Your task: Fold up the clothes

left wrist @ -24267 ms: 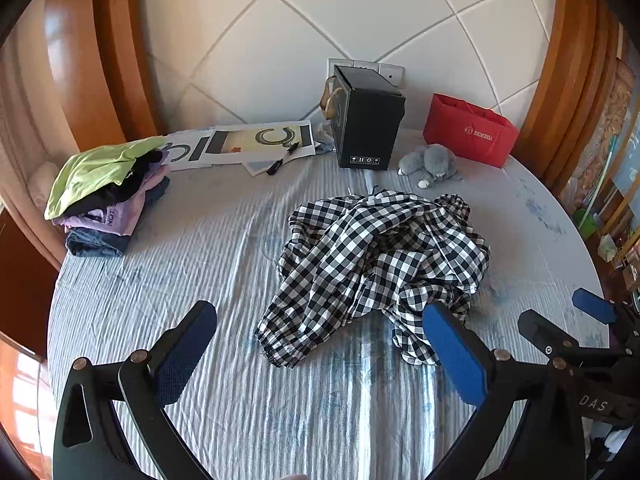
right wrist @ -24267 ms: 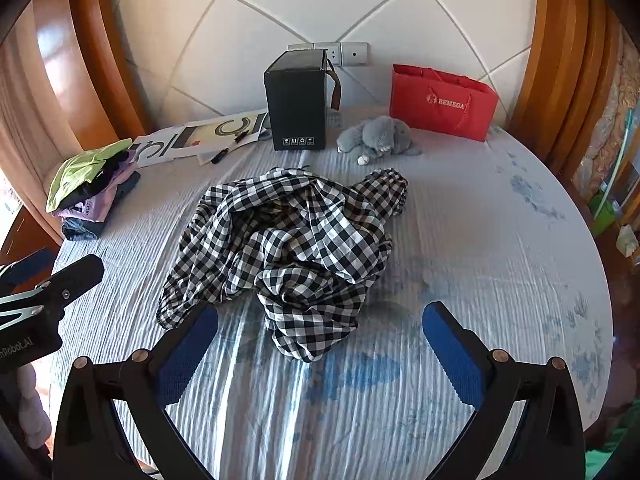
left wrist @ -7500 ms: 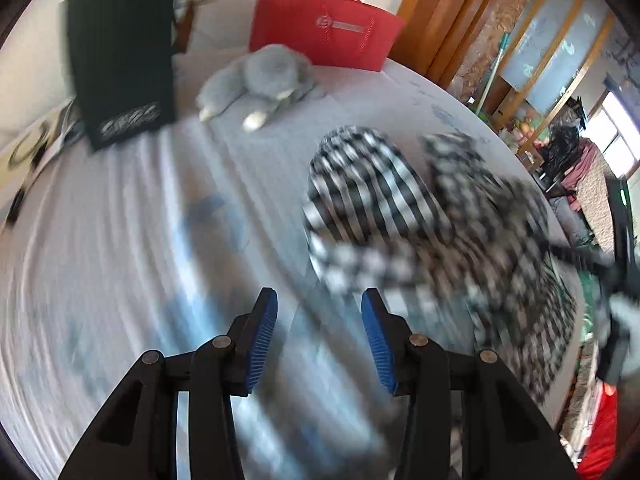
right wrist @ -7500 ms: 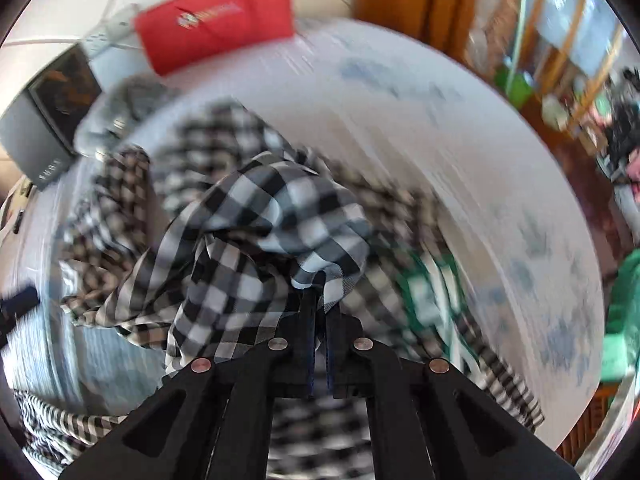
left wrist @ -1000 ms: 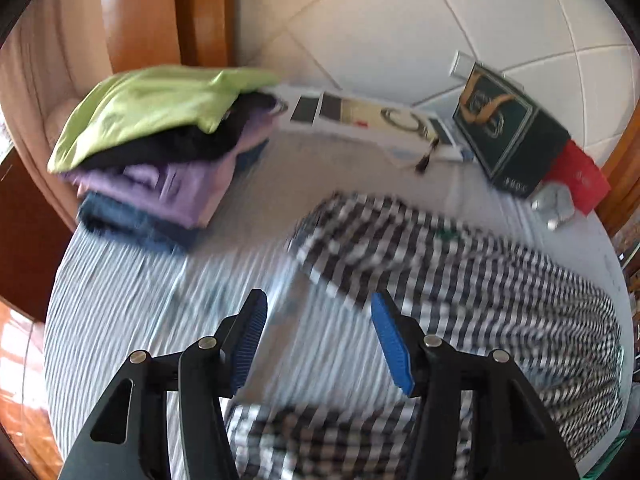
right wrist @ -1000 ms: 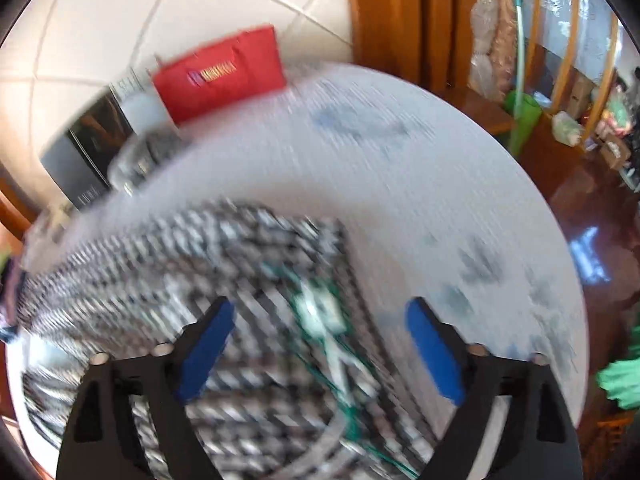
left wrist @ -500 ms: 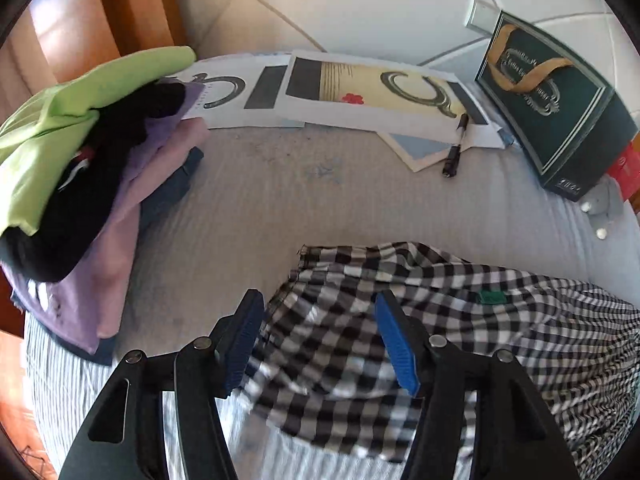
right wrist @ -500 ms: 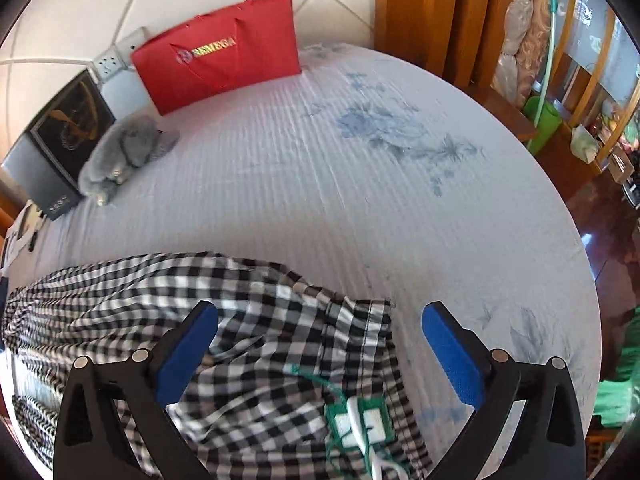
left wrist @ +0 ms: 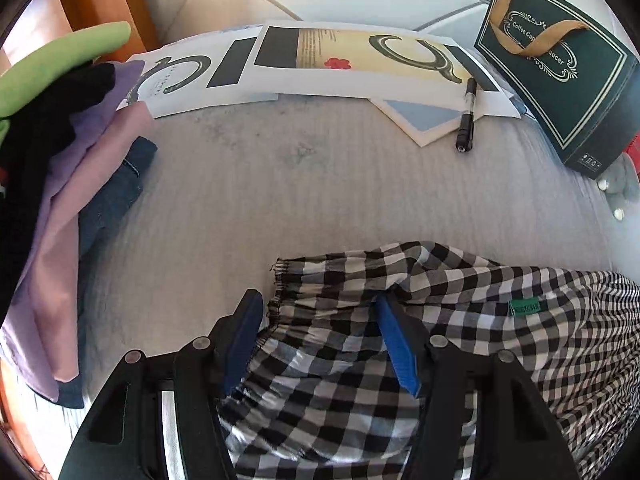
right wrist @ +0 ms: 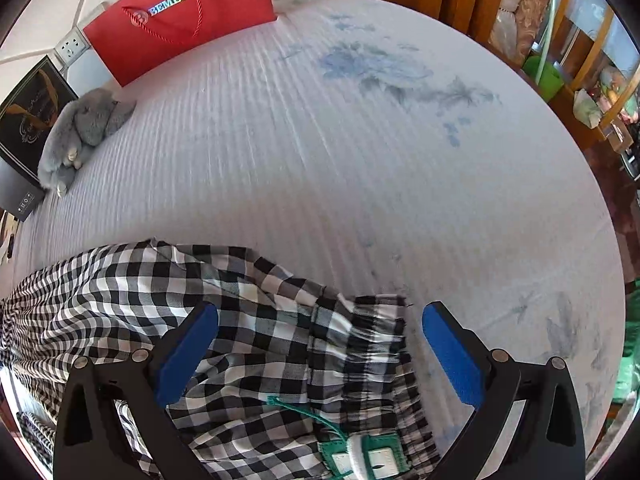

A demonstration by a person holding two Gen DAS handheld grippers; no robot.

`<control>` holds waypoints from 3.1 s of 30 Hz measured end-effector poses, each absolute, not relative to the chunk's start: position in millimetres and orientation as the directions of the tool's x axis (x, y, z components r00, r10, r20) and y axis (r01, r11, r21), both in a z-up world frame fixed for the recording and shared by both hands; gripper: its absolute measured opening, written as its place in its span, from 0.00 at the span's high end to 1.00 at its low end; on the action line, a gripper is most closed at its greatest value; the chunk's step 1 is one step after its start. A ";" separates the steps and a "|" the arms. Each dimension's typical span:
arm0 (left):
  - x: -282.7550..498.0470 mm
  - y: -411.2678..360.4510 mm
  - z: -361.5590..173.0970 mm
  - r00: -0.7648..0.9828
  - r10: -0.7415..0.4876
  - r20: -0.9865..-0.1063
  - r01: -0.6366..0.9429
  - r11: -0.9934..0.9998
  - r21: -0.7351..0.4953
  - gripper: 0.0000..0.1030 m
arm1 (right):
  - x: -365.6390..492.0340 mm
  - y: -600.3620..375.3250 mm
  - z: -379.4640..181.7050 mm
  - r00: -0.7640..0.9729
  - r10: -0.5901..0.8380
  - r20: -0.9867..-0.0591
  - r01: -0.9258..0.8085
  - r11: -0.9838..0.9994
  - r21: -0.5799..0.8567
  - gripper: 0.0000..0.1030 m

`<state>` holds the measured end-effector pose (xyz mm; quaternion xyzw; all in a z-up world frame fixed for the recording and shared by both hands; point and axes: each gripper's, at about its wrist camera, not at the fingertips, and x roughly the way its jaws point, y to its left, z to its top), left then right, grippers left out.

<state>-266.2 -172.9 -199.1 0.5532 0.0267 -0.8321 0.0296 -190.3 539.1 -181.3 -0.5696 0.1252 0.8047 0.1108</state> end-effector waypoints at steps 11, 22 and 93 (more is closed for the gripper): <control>-277.1 -165.8 -205.1 -0.392 -0.007 -0.920 0.039 -0.999 -0.009 0.32 | -191.0 532.0 -191.1 -0.289 -0.007 -0.957 -0.289 -0.953 0.094 0.00; -286.4 -133.1 -186.1 -0.418 -0.077 -0.905 0.015 -0.997 0.078 0.92 | -199.3 530.8 -173.0 -0.353 0.079 -0.932 -0.255 -0.967 0.015 0.69; 42.6 -205.8 -151.4 -0.409 0.082 -0.909 0.131 -0.980 -0.147 0.44 | 76.8 563.9 -144.2 -0.371 0.149 -0.917 -0.382 -0.924 0.004 0.28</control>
